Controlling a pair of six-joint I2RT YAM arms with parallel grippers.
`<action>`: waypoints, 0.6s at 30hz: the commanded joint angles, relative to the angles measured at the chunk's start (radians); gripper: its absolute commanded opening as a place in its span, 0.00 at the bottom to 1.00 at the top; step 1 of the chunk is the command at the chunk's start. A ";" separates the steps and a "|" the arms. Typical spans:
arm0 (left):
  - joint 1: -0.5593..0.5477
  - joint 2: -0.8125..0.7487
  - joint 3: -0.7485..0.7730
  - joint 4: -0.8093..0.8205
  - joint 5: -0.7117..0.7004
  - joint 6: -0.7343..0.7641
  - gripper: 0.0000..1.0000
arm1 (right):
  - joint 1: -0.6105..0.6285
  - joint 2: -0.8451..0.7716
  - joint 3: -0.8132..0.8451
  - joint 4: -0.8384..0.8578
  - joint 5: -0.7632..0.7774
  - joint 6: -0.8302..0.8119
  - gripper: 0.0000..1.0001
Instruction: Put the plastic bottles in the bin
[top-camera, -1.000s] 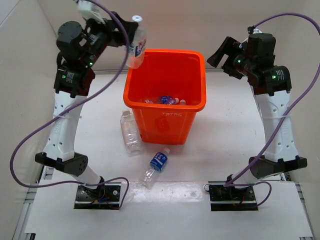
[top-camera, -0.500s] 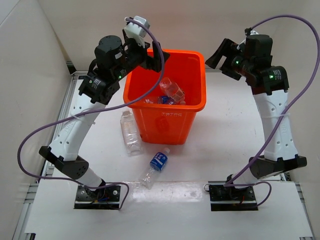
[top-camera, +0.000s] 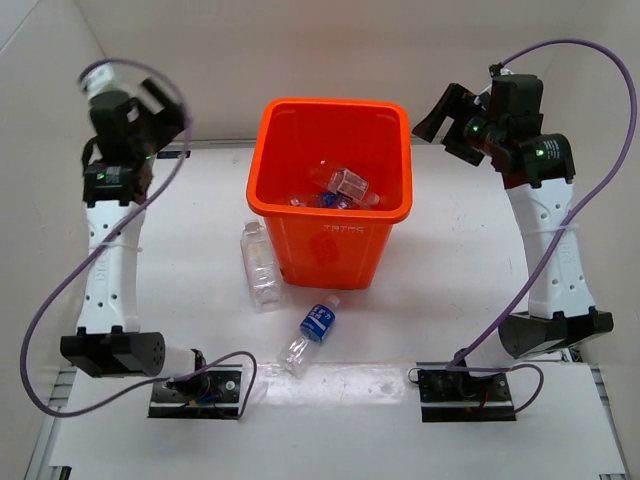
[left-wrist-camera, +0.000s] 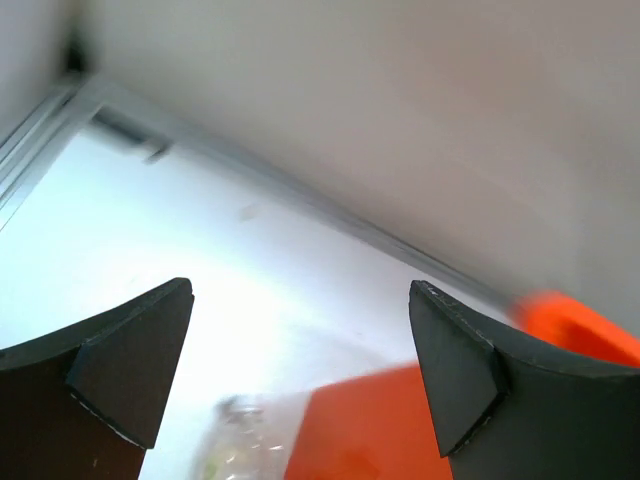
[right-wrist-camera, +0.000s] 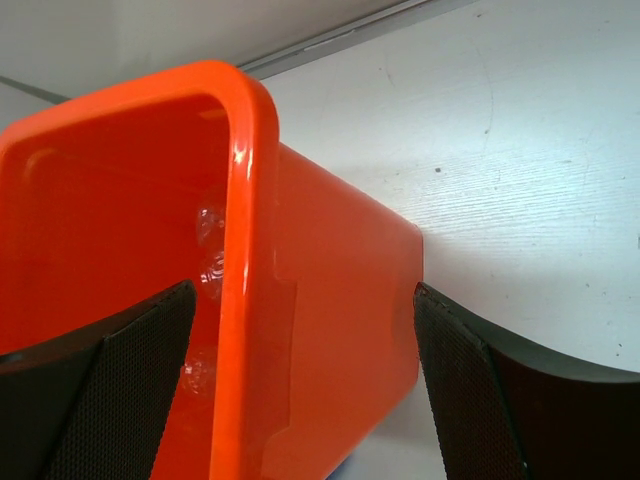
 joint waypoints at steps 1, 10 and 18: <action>0.180 -0.054 -0.119 -0.082 0.141 -0.260 1.00 | -0.014 -0.035 -0.009 0.041 -0.023 0.013 0.90; 0.186 -0.001 -0.522 0.044 0.340 -0.292 1.00 | -0.046 -0.043 -0.034 0.052 -0.037 0.024 0.90; 0.023 0.060 -0.673 0.015 0.291 -0.139 1.00 | -0.081 -0.057 -0.074 0.059 -0.046 0.031 0.90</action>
